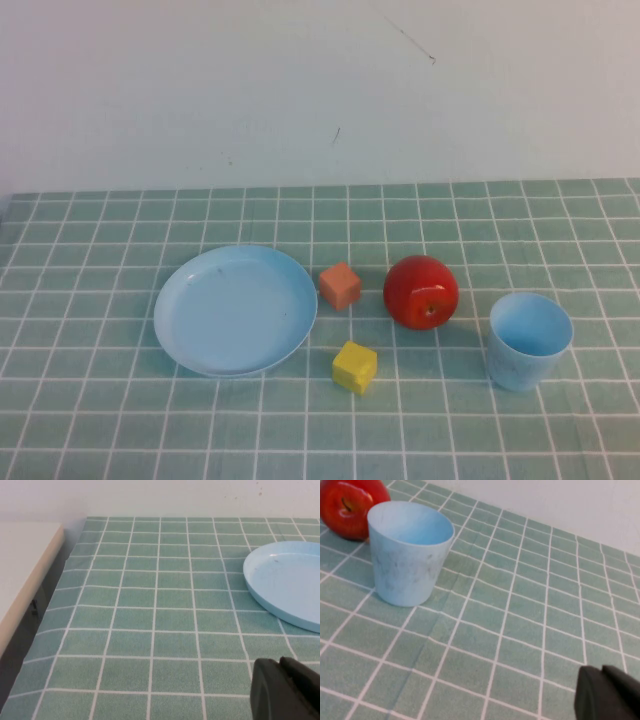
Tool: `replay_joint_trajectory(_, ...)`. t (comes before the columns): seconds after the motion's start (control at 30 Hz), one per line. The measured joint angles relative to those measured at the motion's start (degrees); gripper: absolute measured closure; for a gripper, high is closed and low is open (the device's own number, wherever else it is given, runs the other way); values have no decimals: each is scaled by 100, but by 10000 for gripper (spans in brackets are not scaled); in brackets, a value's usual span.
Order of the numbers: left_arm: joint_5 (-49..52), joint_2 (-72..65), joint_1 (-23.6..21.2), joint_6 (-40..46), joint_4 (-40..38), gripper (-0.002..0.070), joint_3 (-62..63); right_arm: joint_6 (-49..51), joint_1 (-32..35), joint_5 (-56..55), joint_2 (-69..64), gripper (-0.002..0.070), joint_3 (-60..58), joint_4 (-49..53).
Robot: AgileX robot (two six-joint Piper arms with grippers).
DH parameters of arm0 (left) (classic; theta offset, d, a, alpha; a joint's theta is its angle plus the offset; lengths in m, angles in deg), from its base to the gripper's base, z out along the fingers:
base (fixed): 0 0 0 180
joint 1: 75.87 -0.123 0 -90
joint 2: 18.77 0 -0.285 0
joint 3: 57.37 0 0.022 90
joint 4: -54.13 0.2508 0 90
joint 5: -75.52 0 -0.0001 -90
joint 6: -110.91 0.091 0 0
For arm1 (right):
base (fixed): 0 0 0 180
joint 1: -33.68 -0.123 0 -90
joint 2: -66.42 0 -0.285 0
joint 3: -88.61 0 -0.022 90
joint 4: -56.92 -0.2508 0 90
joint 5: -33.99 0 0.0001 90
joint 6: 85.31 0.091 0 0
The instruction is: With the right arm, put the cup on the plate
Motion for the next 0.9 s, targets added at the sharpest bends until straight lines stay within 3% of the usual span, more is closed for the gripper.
replay_joint_trajectory(0.37,0,0,0,0,0,678,0,30,0,-48,0,678,0,279)
replay_joint_trajectory(0.67,0,0,0,-11,0,678,0,1409,0,-273,0,678,0,1214)
replay_joint_trajectory(0.9,0,0,0,-11,0,678,0,1557,0,-882,0,678,88,1306)
